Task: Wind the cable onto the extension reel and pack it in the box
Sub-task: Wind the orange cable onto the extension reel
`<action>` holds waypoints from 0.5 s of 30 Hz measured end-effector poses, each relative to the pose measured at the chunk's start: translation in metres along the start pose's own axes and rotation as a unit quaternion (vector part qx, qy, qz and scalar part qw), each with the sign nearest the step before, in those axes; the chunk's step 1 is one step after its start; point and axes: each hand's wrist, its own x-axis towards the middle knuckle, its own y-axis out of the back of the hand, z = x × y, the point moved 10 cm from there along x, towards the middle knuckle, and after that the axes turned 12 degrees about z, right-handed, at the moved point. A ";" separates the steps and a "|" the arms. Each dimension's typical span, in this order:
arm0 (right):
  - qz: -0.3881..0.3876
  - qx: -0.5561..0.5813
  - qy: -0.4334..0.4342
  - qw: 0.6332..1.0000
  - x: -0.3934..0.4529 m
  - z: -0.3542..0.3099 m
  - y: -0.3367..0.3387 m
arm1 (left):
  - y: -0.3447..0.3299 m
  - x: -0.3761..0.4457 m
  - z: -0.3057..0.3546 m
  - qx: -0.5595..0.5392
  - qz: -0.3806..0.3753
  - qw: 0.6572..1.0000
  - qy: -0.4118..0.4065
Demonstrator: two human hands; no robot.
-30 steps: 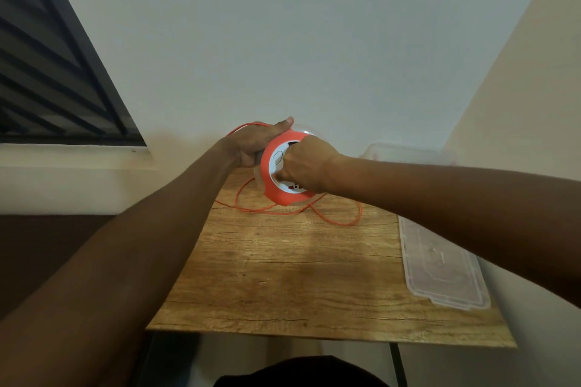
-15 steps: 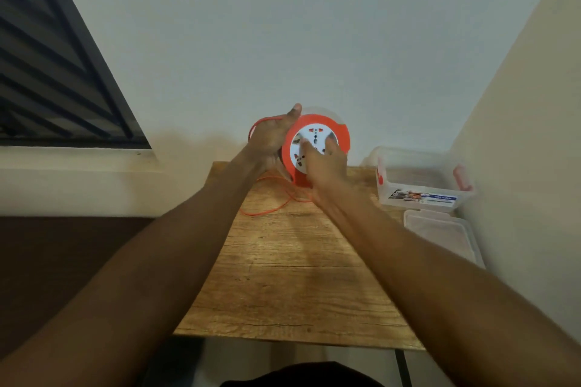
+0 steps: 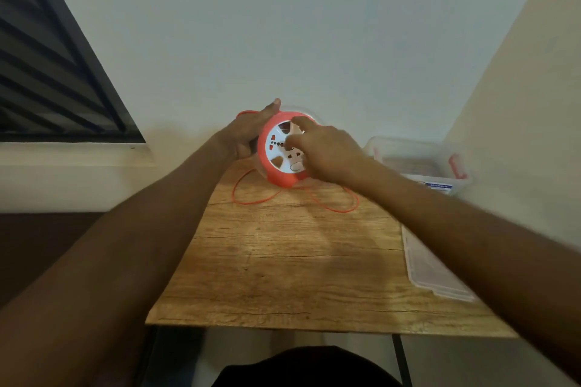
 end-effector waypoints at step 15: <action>-0.144 -0.283 0.460 0.830 -0.024 -0.043 -0.022 | -0.016 -0.006 -0.011 0.121 -0.087 0.987 0.057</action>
